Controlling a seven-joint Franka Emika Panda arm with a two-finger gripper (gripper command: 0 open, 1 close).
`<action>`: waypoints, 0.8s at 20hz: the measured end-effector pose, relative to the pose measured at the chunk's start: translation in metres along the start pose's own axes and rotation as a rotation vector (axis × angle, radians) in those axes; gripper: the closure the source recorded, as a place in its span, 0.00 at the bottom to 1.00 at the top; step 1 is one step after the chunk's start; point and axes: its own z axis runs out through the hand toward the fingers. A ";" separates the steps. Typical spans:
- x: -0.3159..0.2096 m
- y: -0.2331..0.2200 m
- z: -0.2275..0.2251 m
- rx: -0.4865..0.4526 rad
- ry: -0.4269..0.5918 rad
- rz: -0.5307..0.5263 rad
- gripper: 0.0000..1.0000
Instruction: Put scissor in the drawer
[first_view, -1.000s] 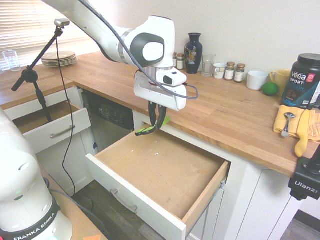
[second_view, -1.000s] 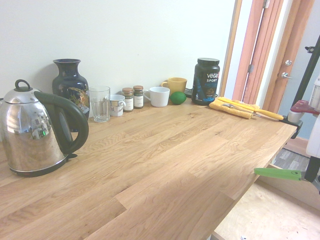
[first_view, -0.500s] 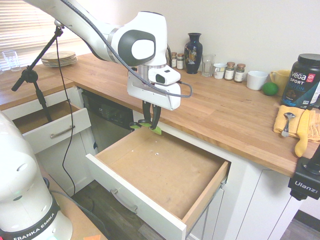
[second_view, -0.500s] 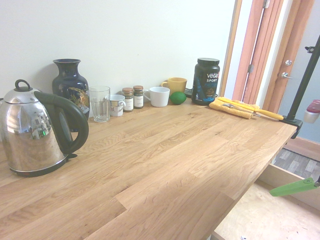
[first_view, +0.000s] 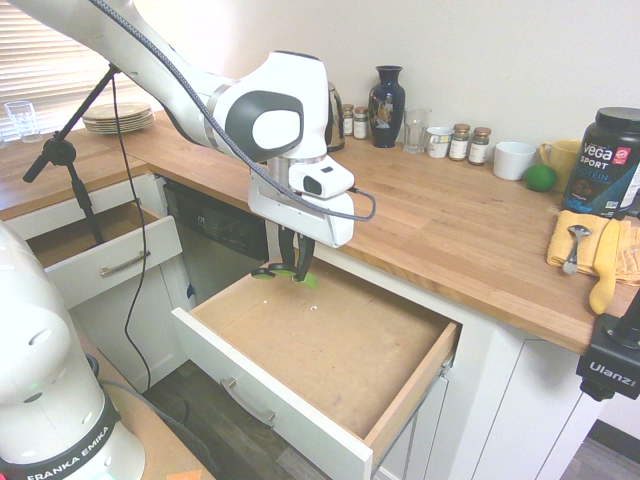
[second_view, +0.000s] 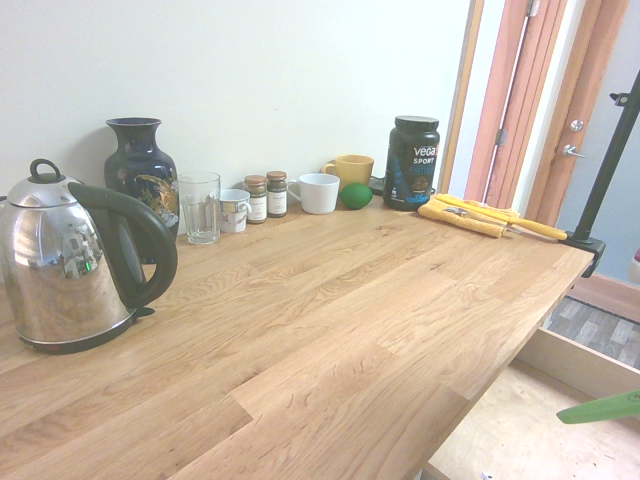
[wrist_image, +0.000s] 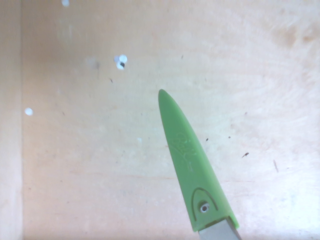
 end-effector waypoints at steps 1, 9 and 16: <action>0.001 0.000 0.007 0.001 0.001 -0.002 1.00; 0.016 -0.006 0.077 -0.008 -0.008 -0.013 1.00; 0.033 -0.014 0.118 -0.019 -0.027 -0.016 1.00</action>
